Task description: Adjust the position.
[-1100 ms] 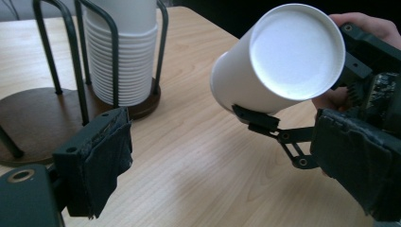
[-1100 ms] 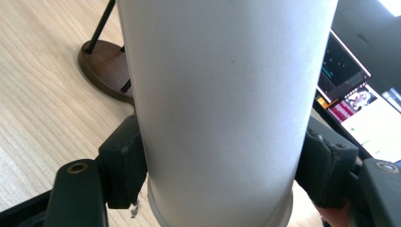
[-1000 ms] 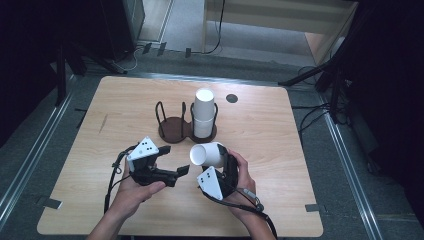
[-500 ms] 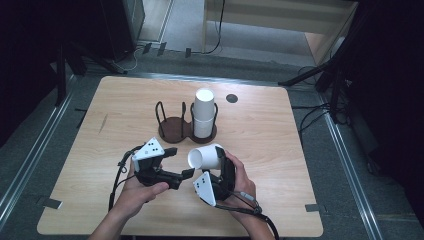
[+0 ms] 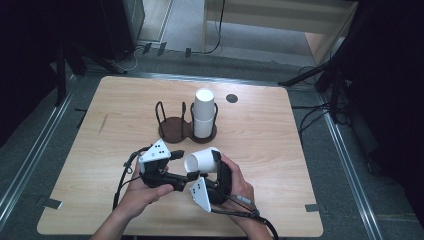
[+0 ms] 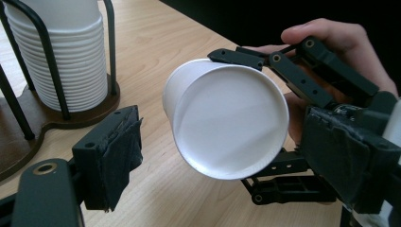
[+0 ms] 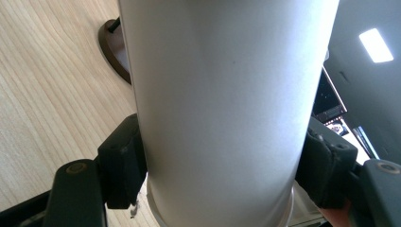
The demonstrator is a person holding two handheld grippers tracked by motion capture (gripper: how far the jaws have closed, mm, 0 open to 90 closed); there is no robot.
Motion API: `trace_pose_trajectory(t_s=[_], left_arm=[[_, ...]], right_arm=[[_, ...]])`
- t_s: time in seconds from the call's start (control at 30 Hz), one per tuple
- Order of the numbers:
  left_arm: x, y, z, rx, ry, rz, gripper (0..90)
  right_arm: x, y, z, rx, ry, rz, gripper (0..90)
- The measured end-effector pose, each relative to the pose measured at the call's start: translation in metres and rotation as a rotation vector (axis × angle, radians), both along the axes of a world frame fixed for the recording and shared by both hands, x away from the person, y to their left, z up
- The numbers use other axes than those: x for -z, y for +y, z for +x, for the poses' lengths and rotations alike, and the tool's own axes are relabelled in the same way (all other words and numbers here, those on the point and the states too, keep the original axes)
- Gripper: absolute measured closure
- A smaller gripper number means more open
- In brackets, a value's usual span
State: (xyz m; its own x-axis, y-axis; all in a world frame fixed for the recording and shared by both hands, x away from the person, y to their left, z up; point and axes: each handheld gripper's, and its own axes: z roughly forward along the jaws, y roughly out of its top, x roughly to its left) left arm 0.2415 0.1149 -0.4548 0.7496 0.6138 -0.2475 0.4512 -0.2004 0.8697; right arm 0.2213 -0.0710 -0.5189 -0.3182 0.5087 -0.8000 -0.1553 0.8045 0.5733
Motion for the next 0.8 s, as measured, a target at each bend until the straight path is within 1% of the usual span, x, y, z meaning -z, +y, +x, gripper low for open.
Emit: trace_pose_trajectory(t_s=[0.17,0.23,0.27,0.37,0.47,0.53,0.57,0.63,0.8], left_arm=[[0.0016,0.0001,0.0007,0.007,0.003,-0.006,15.9],[0.0020,0.0006,0.0010,0.007,0.005,-0.004,16.1],[0.0022,0.0006,0.0010,0.007,0.007,-0.002,16.1],[0.0024,-0.0002,0.0008,0.005,0.011,0.002,16.1],[0.0028,-0.0013,0.0006,0.005,0.011,0.016,16.4],[0.0031,-0.0018,0.0004,0.006,0.012,0.018,16.7],[0.0031,-0.0021,0.0002,0.006,0.011,0.021,18.8],[0.0031,-0.0025,0.0002,0.005,0.010,0.028,20.2],[0.0029,-0.0010,0.0010,-0.002,0.016,0.024,21.3]], right_arm=[[0.0009,0.0030,-0.0026,-0.015,-0.002,0.000,27.2],[0.0010,0.0035,-0.0030,-0.018,-0.002,-0.005,27.1],[0.0020,0.0049,-0.0033,-0.022,-0.010,-0.006,27.0],[0.0019,0.0064,-0.0045,-0.027,-0.009,-0.006,27.0],[0.0015,0.0076,-0.0060,-0.032,-0.011,-0.008,27.0],[0.0014,0.0081,-0.0067,-0.037,-0.015,-0.010,27.0],[0.0014,0.0083,-0.0070,-0.039,-0.015,-0.012,26.9],[0.0020,0.0089,-0.0073,-0.040,-0.018,-0.012,26.9],[0.0013,0.0092,-0.0082,-0.054,-0.022,-0.017,26.7]])
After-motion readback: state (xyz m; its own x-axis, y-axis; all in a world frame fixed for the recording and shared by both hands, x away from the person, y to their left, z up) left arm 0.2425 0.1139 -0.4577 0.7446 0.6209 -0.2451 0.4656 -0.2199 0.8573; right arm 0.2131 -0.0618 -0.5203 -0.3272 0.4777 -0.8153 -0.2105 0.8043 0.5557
